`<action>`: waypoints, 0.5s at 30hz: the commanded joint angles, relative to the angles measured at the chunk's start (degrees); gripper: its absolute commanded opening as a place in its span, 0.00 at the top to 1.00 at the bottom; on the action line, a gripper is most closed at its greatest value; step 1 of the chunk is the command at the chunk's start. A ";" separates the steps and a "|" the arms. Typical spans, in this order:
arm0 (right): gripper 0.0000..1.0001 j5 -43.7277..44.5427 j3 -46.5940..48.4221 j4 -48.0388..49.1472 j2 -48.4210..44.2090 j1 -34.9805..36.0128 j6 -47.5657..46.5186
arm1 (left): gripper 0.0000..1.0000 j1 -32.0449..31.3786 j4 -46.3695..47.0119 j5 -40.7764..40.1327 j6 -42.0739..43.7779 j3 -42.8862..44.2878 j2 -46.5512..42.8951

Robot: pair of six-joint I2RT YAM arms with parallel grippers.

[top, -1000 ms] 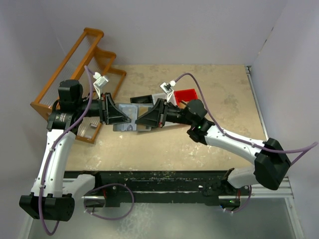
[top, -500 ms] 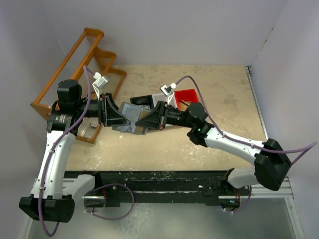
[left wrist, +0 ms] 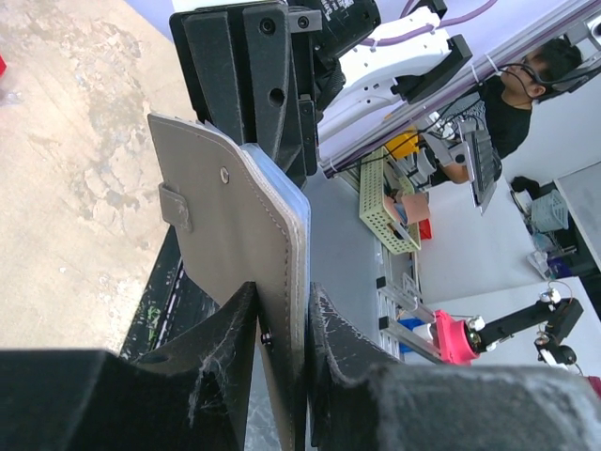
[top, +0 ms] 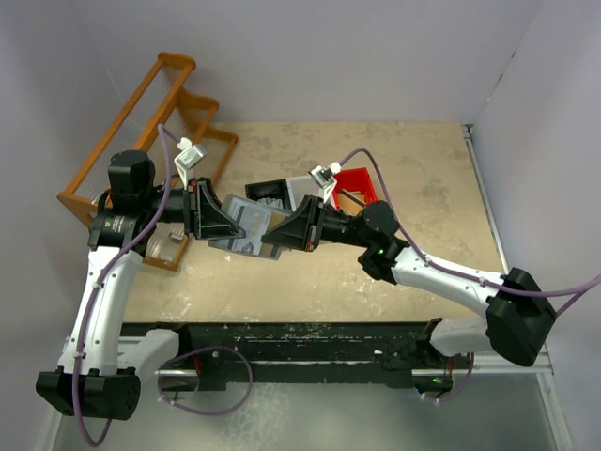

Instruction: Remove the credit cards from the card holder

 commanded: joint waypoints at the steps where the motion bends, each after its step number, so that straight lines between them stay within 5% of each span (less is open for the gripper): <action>1: 1.00 2.51 0.12 1.07 -0.29 -0.32 -0.67 | 0.84 -0.73 2.00 4.92 -1.22 0.90 -1.65; 3: 0.94 2.73 1.16 2.53 0.52 -0.28 -0.54 | 0.89 -0.73 2.16 4.26 -1.22 0.83 -1.62; 6: 0.69 1.92 1.94 4.91 2.06 -0.24 1.25 | 0.92 -0.73 2.25 4.19 -1.26 0.79 -1.44; 9: 0.63 1.88 2.35 7.48 3.18 -0.24 2.34 | 0.92 -0.73 2.31 2.34 -1.31 0.63 -1.56; 11: 0.65 1.67 2.87 8.29 3.89 -0.24 2.76 | 0.93 -0.73 2.44 1.94 -1.31 0.63 -1.57; 15: 0.92 1.23 2.70 9.06 4.36 -0.24 3.43 | 0.93 -0.73 2.59 1.81 -1.48 0.70 -1.39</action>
